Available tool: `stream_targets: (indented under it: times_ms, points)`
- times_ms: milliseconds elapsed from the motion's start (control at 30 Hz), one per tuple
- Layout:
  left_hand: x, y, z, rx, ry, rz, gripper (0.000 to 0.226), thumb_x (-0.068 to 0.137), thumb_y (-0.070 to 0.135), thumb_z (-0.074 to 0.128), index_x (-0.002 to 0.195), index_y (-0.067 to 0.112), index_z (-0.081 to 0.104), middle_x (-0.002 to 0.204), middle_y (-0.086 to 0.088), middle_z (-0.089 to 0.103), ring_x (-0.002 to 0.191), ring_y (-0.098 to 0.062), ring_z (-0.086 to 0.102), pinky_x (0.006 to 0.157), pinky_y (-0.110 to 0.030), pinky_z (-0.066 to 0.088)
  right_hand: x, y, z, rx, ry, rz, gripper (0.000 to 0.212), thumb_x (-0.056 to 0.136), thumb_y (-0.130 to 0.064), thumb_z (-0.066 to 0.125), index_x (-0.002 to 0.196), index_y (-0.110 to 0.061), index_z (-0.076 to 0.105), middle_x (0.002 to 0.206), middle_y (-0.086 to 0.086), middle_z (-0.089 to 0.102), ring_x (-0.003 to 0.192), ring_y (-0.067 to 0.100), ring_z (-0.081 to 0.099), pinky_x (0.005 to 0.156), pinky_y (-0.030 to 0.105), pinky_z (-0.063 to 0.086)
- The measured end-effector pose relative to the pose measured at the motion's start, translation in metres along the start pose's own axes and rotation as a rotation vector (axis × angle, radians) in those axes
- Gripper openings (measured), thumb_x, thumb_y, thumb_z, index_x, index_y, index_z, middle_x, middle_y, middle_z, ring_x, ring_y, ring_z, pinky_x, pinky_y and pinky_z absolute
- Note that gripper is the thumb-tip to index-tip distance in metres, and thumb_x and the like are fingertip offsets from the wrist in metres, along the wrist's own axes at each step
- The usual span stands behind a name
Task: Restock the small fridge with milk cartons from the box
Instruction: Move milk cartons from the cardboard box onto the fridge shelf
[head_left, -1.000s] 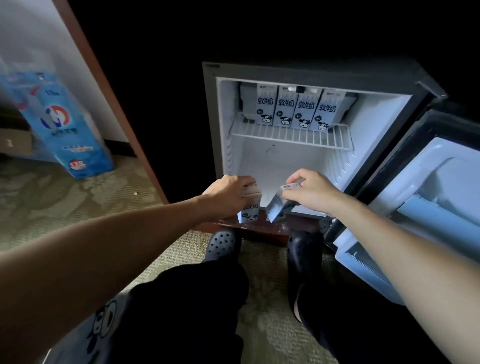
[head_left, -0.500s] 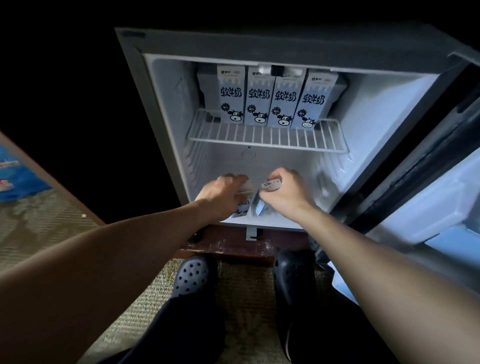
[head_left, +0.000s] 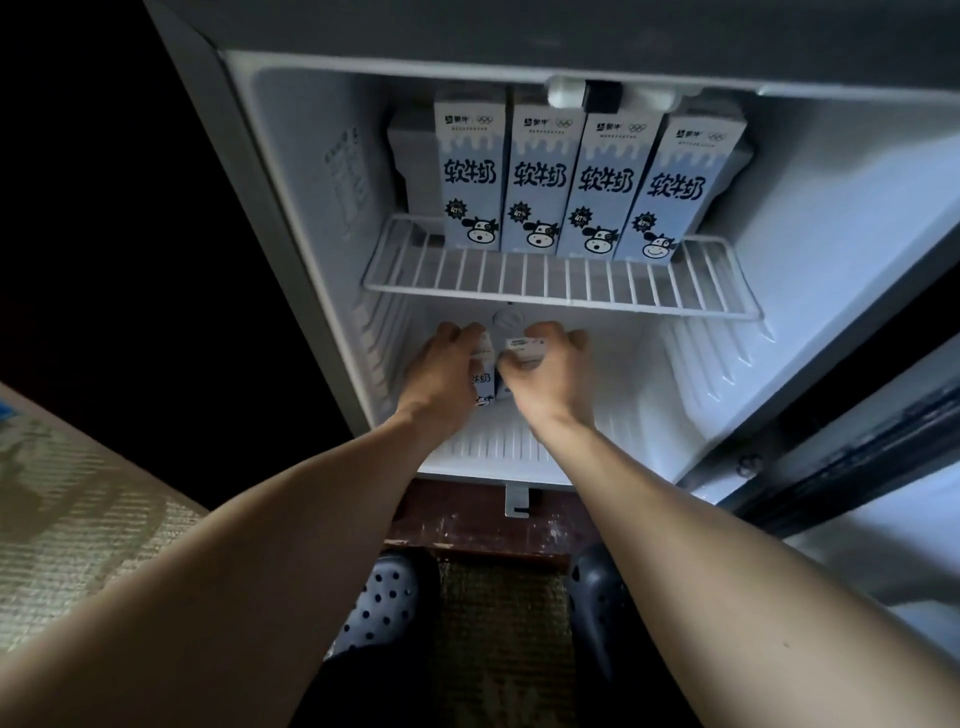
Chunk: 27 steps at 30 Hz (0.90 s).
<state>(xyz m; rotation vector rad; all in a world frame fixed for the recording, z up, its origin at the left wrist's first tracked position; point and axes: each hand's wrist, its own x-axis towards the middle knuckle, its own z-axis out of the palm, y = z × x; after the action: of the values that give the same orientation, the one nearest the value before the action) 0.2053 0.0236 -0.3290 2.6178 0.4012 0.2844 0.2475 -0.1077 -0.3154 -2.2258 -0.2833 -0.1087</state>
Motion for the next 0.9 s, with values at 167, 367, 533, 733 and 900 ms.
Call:
stream_targets:
  times_ms: [167,367,533,733,900]
  points:
    - [0.01,-0.007,0.002,0.065,0.041,0.033,0.07,0.075,-0.014,0.052,0.136,0.021,0.05,0.129,-0.005,0.048,0.118,-0.026,0.045,0.09,-0.037,0.047,0.003,0.003,0.02,0.092,0.039,-0.04,0.04,0.082,-0.026,0.075,0.12,-0.017,0.065,0.111,0.007,0.048,0.102,0.035,0.058,0.091,0.04,0.051]
    - [0.012,-0.006,0.01,0.061,0.054,0.002,0.074,0.079,-0.012,0.049,0.144,0.022,0.04,0.134,-0.008,0.038,0.121,-0.028,0.04,0.096,-0.034,0.043,0.007,0.016,0.033,0.233,-0.013,0.009,0.062,0.079,-0.041,0.072,0.135,-0.024,0.051,0.112,0.006,0.048,0.1,0.027,0.06,0.09,0.04,0.054]
    - [0.012,-0.013,0.026,-0.139,0.032,-0.122,0.087,0.09,0.001,0.055,0.156,0.038,0.011,0.138,-0.007,0.04,0.121,-0.026,0.048,0.097,-0.041,0.049,0.009,0.044,0.043,0.163,-0.121,0.043,0.034,0.093,-0.023,0.066,0.125,-0.016,0.058,0.115,0.01,0.058,0.087,0.0,0.055,0.082,0.023,0.047]
    - [0.007,-0.011,0.03,-0.333,0.014,-0.279,0.029,0.103,0.009,0.042,0.129,0.021,0.047,0.103,0.008,0.062,0.092,0.001,0.063,0.073,-0.016,0.047,0.012,0.055,0.049,0.119,-0.159,0.066,0.031,0.101,-0.022,0.055,0.131,-0.014,0.057,0.114,0.012,0.055,0.088,0.02,0.059,0.08,0.024,0.043]
    - [0.015,-0.007,0.034,-0.423,-0.005,-0.427,0.03,0.099,0.011,0.051,0.129,0.011,0.05,0.123,-0.006,0.048,0.097,-0.017,0.053,0.081,-0.026,0.041,0.016,0.056,0.056,0.11,-0.112,0.044,0.025,0.101,-0.025,0.051,0.121,-0.015,0.063,0.105,0.012,0.061,0.081,0.021,0.06,0.071,0.021,0.039]
